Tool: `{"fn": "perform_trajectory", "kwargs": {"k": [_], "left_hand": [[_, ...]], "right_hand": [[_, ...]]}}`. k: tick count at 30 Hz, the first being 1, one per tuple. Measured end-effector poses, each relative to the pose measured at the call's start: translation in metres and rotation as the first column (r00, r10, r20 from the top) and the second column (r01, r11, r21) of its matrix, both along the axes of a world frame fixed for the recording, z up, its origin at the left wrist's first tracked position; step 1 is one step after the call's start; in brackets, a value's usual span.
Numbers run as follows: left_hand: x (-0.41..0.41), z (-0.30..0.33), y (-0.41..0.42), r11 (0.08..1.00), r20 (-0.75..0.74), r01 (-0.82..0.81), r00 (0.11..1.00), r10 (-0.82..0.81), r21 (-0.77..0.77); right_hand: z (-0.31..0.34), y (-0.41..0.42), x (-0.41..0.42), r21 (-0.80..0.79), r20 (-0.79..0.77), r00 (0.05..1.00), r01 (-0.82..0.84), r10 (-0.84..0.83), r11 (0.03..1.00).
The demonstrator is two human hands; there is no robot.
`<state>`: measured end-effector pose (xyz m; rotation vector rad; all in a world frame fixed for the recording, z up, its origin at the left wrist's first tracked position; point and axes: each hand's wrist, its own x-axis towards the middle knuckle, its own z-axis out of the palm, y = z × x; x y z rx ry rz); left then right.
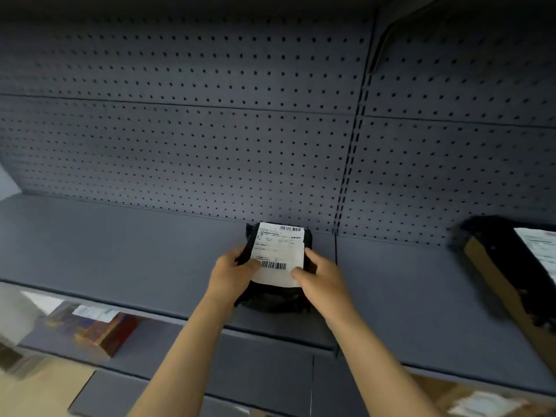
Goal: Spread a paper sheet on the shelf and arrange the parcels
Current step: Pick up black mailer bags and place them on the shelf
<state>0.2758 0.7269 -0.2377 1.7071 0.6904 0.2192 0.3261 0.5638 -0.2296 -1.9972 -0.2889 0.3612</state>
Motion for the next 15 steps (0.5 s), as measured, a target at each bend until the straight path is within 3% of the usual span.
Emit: {"fn": "perform_trajectory", "kwargs": {"k": [5,7,9,12,15], "left_hand": [[0.005,-0.003,0.005,0.997,-0.016,0.008,1.0,-0.007,0.079],[0.008,0.005,0.003,0.964,0.008,-0.066,0.998,0.067,0.258],[0.012,0.021,-0.008,0.907,0.142,-0.138,0.986,0.087,0.398],[0.024,0.047,-0.04,0.911,0.311,-0.144,0.95,0.019,0.386],[0.042,0.063,-0.085,0.953,0.347,-0.046,0.936,-0.063,0.298]], "right_hand": [[0.0,0.007,-0.001,0.014,-0.006,0.999,0.054,-0.053,0.998],[0.002,0.005,0.0,0.019,0.01,0.996,0.084,-0.084,0.996],[0.009,0.0,0.002,0.034,0.049,0.993,0.108,-0.109,0.994],[0.025,-0.02,0.01,0.07,0.095,0.989,0.109,-0.115,0.992],[0.046,-0.054,0.017,0.11,0.16,0.977,0.125,-0.141,0.986]]}}
